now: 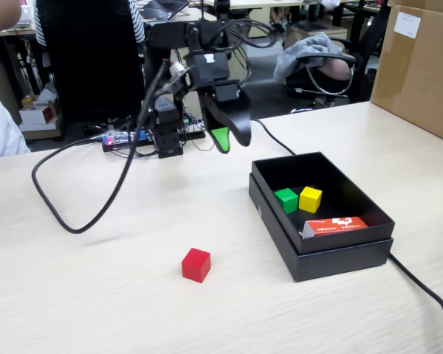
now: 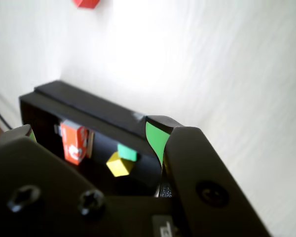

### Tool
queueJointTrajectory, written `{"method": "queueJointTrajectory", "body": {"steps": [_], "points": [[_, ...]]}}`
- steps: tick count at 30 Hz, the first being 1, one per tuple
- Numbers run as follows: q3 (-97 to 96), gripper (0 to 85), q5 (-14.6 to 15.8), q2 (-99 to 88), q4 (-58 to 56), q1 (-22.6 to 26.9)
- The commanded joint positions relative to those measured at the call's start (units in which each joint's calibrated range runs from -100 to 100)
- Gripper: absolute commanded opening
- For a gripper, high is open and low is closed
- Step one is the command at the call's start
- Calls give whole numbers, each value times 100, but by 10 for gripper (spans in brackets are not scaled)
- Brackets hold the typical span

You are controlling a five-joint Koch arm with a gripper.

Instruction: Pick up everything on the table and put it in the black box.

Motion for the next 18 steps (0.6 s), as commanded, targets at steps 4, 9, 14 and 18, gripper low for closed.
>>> {"method": "queueJointTrajectory", "body": {"steps": [4, 9, 14, 18], "points": [[-680, 457, -34, -1489, 226, -317], [-1650, 481, 15, -2361, 226, -571], [-2203, 488, 15, -2659, 226, -650], [-1940, 488, 73, -2235, 235, -689]]}}
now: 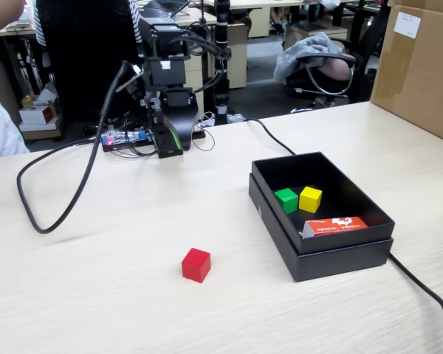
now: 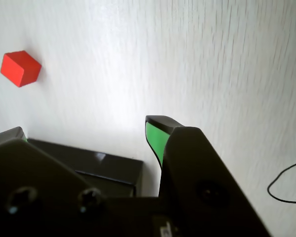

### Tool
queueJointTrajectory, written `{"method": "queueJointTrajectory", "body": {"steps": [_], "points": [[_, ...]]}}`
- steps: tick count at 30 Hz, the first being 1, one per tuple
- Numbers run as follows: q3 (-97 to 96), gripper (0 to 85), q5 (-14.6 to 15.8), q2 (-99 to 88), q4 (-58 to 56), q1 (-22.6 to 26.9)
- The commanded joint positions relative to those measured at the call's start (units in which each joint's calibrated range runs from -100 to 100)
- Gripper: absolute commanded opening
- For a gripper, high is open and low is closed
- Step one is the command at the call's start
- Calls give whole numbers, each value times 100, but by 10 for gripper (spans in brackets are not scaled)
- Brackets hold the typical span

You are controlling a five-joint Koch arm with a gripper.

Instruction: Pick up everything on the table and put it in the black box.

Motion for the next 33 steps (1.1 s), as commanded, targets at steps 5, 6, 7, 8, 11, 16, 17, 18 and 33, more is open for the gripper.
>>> {"method": "queueJointTrajectory", "body": {"steps": [5, 6, 7, 8, 11, 16, 17, 18, 33], "points": [[2274, 483, 400, 2263, 196, -54], [2628, 480, 449, 2664, 196, -59], [2972, 480, 493, 3066, 196, -73], [3344, 479, 532, 3468, 187, -83], [4269, 479, 694, 4718, 153, -93], [5547, 479, 962, 6646, 153, -117], [5647, 479, 972, 6830, 162, -117], [5765, 479, 991, 7002, 162, -117], [6780, 479, 1216, 9021, 213, -112]]}}
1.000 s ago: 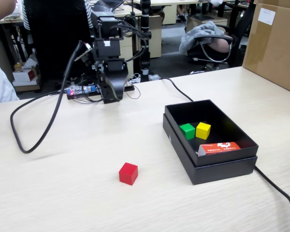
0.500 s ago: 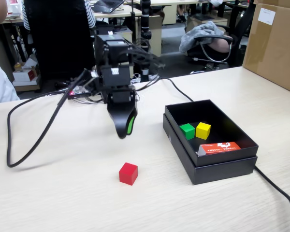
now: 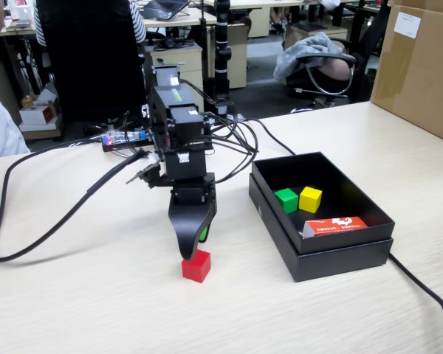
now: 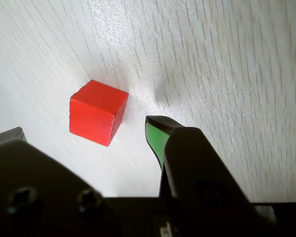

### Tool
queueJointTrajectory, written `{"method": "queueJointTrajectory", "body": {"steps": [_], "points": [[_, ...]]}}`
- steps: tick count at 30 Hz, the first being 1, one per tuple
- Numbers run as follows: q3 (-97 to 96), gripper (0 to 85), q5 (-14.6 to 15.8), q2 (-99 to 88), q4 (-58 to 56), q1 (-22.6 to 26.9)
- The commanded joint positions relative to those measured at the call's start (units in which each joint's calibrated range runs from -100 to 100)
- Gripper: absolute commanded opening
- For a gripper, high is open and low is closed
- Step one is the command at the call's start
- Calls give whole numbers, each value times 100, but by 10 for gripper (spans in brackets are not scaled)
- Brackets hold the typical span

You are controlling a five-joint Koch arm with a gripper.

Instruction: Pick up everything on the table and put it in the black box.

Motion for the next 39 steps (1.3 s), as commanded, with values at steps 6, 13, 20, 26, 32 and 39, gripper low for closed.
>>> {"method": "queueJointTrajectory", "body": {"steps": [6, 13, 20, 26, 32, 39], "points": [[672, 479, 44, 567, 219, -20], [790, 443, 15, 727, 262, -44], [763, 114, -107, 750, 288, -88], [445, 9, -264, 314, 547, -117], [-534, 8, -488, -1522, 573, 63], [-2003, 8, -752, -4172, 573, 576]]}}
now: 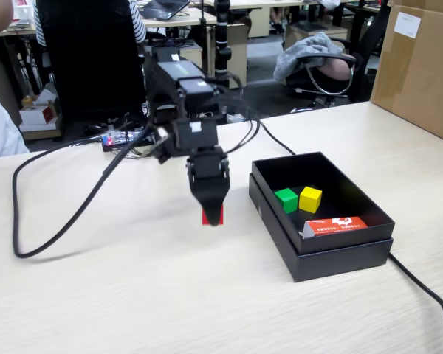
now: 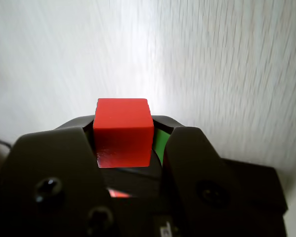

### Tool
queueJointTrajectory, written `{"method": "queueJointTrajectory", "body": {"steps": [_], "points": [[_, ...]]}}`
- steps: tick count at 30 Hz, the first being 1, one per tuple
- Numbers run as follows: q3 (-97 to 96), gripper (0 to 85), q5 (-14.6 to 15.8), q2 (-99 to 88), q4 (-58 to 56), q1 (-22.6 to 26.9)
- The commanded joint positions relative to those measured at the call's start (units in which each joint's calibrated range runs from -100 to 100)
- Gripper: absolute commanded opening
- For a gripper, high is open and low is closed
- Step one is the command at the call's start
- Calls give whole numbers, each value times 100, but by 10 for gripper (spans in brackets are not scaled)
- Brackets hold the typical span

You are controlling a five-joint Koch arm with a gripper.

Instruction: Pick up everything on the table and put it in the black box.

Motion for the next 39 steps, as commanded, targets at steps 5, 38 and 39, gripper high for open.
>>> {"method": "queueJointTrajectory", "body": {"steps": [5, 38, 39], "points": [[-702, 8, -371, -2381, 70, 581], [758, 463, -440, 1096, 70, 1548], [649, 468, -435, 832, 70, 1543]]}}
